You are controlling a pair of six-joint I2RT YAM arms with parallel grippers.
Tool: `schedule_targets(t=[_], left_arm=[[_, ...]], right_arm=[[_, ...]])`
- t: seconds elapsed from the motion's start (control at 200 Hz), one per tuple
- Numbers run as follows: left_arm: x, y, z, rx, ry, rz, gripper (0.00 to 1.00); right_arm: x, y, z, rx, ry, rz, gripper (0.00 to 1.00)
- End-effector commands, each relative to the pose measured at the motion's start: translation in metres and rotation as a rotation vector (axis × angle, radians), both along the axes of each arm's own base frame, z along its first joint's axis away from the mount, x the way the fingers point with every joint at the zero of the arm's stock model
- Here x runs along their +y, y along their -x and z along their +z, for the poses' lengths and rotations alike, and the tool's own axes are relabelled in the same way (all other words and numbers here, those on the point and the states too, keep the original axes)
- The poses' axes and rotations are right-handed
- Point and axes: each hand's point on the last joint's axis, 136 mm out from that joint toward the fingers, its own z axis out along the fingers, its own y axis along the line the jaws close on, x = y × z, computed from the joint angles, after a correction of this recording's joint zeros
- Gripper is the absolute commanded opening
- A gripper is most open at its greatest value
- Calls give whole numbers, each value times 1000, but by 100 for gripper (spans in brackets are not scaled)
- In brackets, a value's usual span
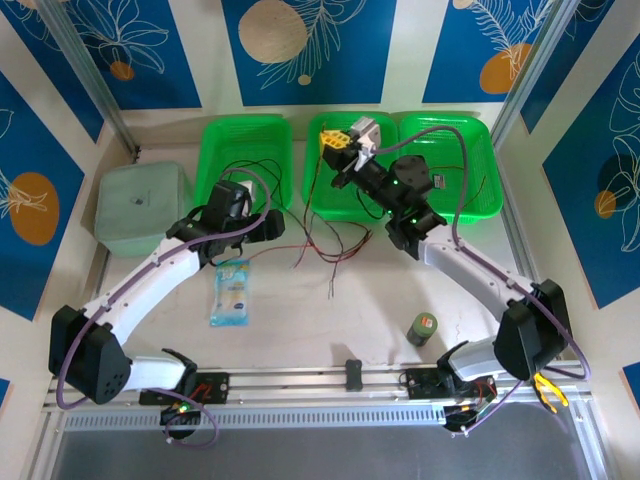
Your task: Untangle the cables
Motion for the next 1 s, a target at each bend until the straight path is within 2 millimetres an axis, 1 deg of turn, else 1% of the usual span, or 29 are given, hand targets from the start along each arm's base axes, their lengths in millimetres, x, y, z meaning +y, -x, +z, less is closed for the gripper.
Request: schedule_targets(t=[0.0,0.15,0.215,0.27,0.4,0.445,0.555,0.61,0.715,0.805,0.91,0.995], left_arm=[[-9,-2,0,5,36,-17,86],[-12,-5,-1,6,46,-19,86],[-12,-4,-1,8,46,-20,86],[-11,-4,-2,10,36,-19,86],[-4,-2,0,2,4,-13,86],[-3,-1,1,1,1,-12,87],[-3,0,0,5,2,-11,87],[-3,-1,-2,10,3,-12,87],[-3,-2,-1,10,0,-9,87],[2,-2,1,11,4,6,87],[4,-3,13,3,73,14,87],[4,-6,30,-16,153,17,87]], right_arm=[[-15,15,48,-124,-45,-32,0],[-21,20,68,-158,-44,-28,0],[-22,20,70,-151,-40,-21,0],[-21,17,65,-130,-27,-19,0],[-17,12,42,-98,-7,-8,0],[-21,8,43,-96,-18,-20,0],[-31,0,61,-100,-53,-17,0],[-31,-2,69,-117,-50,-15,0],[-28,-2,76,-131,-39,3,0],[-29,0,85,-151,-33,10,0],[-34,7,103,-179,-30,23,0],[-39,16,116,-190,-33,51,0]])
